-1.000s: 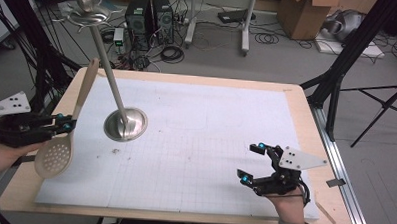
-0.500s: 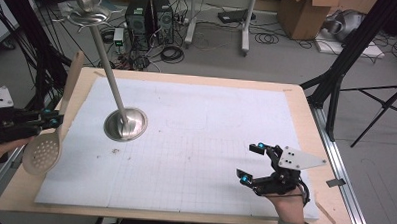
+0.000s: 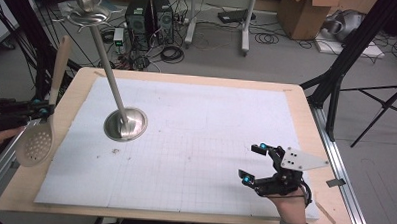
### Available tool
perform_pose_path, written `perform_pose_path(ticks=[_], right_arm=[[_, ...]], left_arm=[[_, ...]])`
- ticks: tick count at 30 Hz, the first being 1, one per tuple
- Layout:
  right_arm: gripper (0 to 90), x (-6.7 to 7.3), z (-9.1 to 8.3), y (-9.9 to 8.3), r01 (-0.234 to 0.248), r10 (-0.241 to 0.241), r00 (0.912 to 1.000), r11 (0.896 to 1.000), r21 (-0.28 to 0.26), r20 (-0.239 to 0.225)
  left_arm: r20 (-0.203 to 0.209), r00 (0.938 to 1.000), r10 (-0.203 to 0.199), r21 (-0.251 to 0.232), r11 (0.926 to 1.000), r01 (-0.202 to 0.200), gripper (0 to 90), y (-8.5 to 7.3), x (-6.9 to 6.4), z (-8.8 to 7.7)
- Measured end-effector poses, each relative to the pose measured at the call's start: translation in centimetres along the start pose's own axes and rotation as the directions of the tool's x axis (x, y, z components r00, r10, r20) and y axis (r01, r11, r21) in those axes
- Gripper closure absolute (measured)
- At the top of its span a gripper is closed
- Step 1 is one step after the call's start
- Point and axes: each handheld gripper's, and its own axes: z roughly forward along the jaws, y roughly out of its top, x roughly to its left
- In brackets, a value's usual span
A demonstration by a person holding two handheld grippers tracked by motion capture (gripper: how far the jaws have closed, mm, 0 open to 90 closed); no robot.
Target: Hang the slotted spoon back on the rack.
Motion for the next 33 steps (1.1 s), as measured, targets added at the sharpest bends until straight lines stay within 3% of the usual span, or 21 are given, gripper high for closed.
perform_pose_path(ticks=[18,33], right_arm=[[12.9,0.2,-0.7,-0.3,-0.009,0.009,0.9998,1.000,0.005,0.017],[13.2,0.4,-1.8,-0.3,-0.005,0.005,0.9995,1.000,-0.010,0.032]], left_arm=[[0.000,0.9996,-0.029,-0.056,0.9980,0.029,77.7,1.0,1.3,-0.8],[0.001,0.9991,-0.042,-0.064,0.9971,0.042,77.7,1.6,2.0,-0.3]])
